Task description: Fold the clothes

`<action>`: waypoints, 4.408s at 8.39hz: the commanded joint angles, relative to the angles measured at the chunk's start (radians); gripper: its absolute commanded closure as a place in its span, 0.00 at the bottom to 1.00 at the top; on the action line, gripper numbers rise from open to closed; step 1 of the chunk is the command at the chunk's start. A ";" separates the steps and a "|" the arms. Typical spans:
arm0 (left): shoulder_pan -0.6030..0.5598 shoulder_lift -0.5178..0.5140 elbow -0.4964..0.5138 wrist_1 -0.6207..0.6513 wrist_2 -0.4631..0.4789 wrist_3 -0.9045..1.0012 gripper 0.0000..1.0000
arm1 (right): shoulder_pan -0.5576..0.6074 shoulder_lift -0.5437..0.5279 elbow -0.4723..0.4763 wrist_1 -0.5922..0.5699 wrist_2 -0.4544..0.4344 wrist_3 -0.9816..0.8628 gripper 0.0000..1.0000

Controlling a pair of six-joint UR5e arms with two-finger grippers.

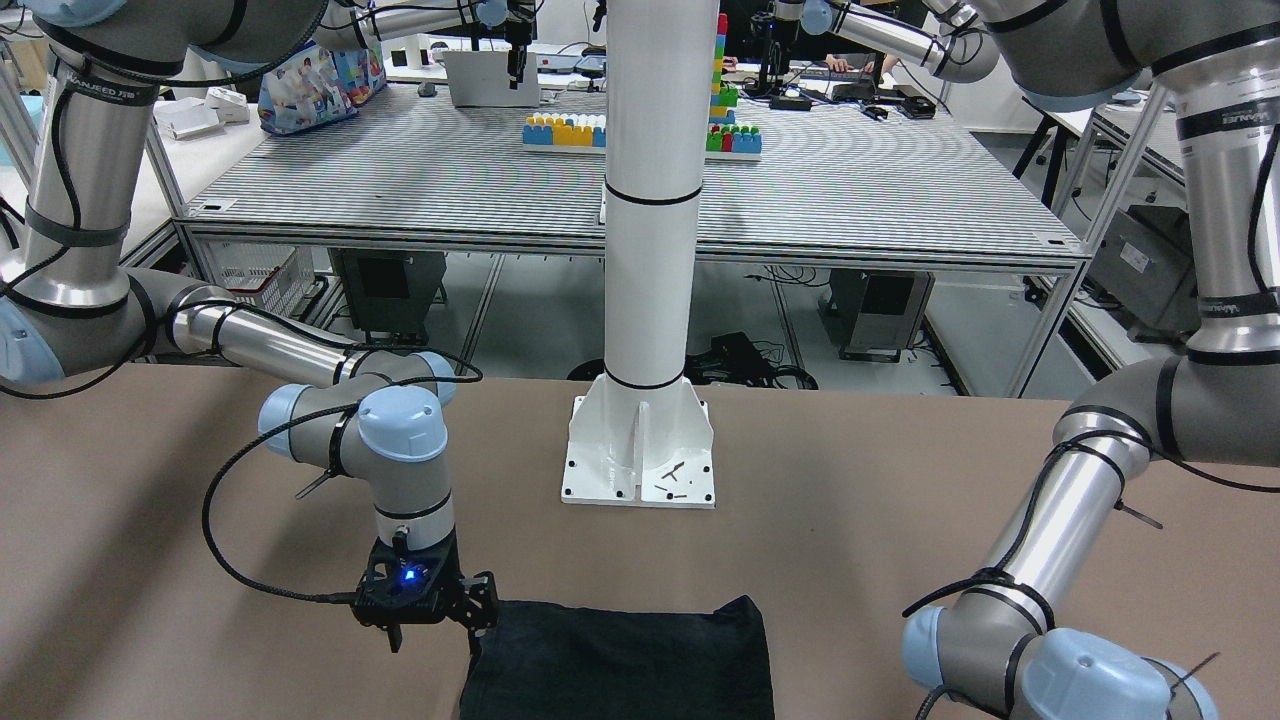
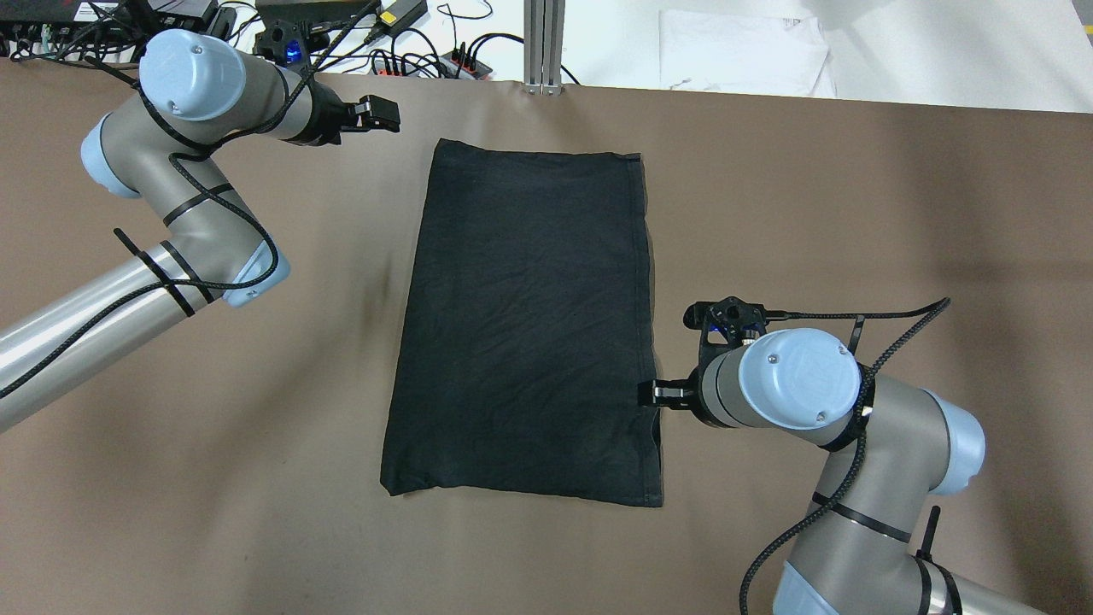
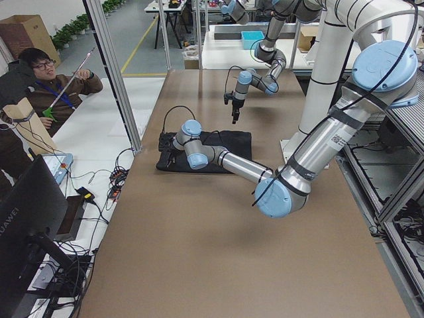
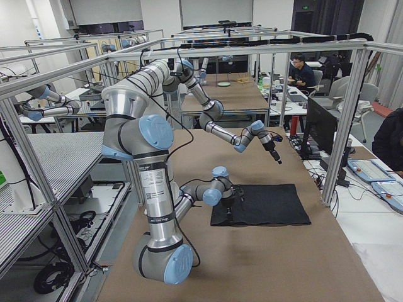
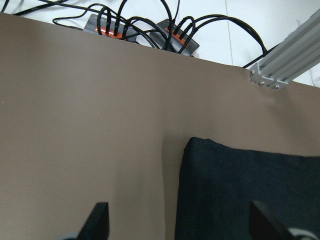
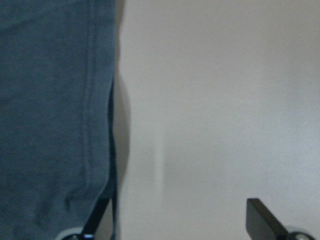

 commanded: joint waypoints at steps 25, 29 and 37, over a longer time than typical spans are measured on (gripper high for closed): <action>0.043 0.023 -0.025 -0.074 0.001 -0.099 0.00 | -0.174 0.120 -0.276 0.451 -0.146 0.547 0.69; 0.046 0.023 -0.019 -0.074 0.003 -0.099 0.00 | -0.155 0.147 -0.286 0.412 -0.144 0.554 1.00; 0.138 0.292 -0.385 -0.063 -0.083 -0.394 0.00 | -0.146 0.149 -0.189 0.412 -0.106 0.541 1.00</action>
